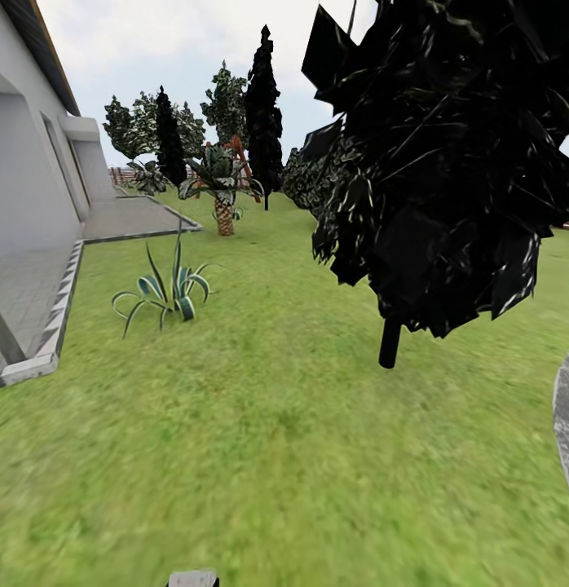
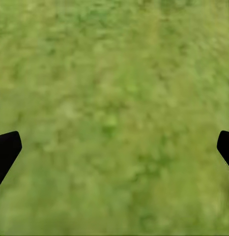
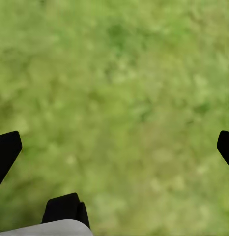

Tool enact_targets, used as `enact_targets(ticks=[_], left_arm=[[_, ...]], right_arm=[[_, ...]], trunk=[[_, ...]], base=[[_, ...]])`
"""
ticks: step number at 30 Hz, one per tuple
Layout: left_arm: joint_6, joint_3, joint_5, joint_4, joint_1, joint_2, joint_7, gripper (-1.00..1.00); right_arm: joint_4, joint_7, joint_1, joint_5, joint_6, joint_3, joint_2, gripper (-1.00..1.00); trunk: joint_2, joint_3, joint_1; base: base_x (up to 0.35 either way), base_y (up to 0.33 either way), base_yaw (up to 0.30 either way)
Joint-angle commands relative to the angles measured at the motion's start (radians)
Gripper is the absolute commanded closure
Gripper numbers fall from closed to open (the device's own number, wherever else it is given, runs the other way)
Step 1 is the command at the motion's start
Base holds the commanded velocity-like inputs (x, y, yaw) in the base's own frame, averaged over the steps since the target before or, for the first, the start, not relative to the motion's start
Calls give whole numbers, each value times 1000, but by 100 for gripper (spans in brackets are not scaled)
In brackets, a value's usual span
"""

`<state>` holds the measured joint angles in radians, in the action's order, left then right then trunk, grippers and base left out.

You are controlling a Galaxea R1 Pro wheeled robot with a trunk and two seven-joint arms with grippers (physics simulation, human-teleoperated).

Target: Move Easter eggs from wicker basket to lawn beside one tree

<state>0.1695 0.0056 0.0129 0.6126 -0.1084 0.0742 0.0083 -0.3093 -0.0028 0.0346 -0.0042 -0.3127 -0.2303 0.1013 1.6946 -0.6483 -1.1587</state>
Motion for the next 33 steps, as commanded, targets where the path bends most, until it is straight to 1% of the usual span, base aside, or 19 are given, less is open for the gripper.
enact_targets(ticks=[1, 33], left_arm=[[3, 1, 1, -1, 0, 1, 1, -100], [2, 1, 1, -1, 0, 1, 1, -100]], right_arm=[[1, 0, 1, 0, -3, -1, 0, -100], [1, 0, 1, 0, -3, -1, 0, -100]], trunk=[[0, -1, 0], [0, -1, 0]], base=[[324, 0, 0], [329, 3, 0]])
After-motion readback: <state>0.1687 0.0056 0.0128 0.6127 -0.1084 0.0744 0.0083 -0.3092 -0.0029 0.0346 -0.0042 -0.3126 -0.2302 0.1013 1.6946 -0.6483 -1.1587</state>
